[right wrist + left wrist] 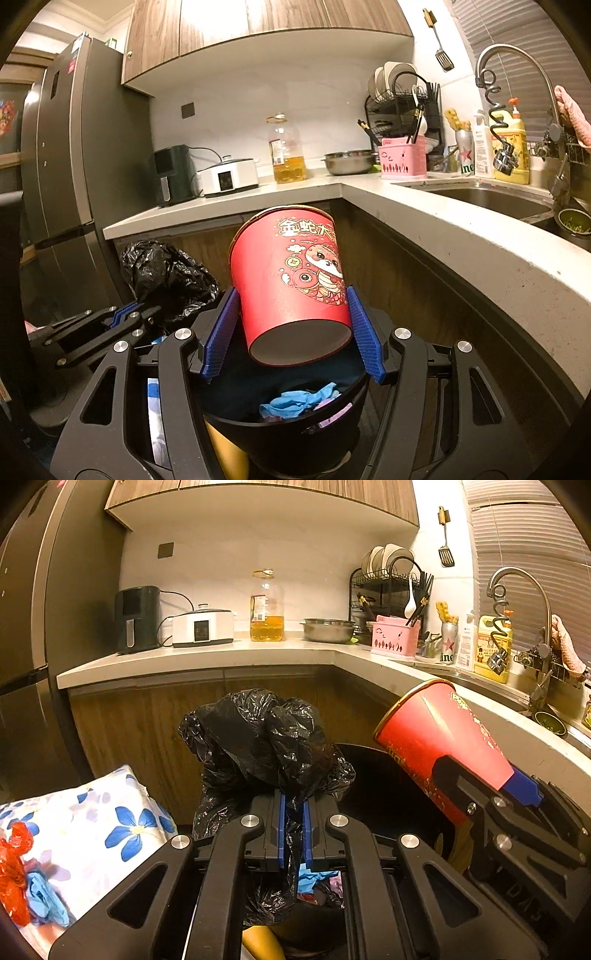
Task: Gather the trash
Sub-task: 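Carry the black bag and red cup over the bin and open both tools, then move both open tools back from the bin to the table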
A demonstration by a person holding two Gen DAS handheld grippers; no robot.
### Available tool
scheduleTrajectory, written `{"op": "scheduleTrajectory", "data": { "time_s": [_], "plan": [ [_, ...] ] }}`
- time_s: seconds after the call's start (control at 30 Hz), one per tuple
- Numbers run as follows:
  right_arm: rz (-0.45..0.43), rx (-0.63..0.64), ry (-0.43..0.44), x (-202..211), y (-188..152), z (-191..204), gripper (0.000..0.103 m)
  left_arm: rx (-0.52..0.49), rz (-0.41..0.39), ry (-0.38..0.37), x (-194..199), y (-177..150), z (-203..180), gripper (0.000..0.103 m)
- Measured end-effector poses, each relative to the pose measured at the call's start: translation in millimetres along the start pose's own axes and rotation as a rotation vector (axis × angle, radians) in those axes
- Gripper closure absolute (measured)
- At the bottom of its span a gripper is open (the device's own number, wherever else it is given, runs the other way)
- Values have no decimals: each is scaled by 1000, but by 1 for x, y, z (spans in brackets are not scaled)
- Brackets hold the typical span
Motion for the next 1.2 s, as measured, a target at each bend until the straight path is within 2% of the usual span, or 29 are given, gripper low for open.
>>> {"op": "scheduleTrajectory", "data": {
  "time_s": [0.27, 0.43, 0.67, 0.83, 0.93, 1.2],
  "plan": [
    [7, 2, 0, -6, -2, 1, 43, 3, 9, -10, -6, -4, 1, 94],
    [18, -6, -14, -10, -4, -2, 42, 15, 13, -14, -8, -6, 3, 76],
    [20, -22, -39, -7, -7, -13, 38, 1, 24, -18, -10, -10, 1, 61],
    [22, -26, -49, -1, -10, -17, 36, 19, 22, -4, -8, -13, 6, 40],
    [23, -28, -51, 3, -11, -18, 36, 19, 21, 3, -5, -15, 8, 32],
    [24, -12, -46, 17, -17, -14, 35, 32, 21, 14, 13, -24, 15, 23]
  ]
}}
Point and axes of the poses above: each gripper's, at about its wrist camera, not at the fingertips, and x roughly against the way its jaws point, z to its left, y to its top, the point moved 10 cm from there along -x, roughly the way its jaws point, and after that the axes turned 12 degrees about -y, right-handed, at the moved point
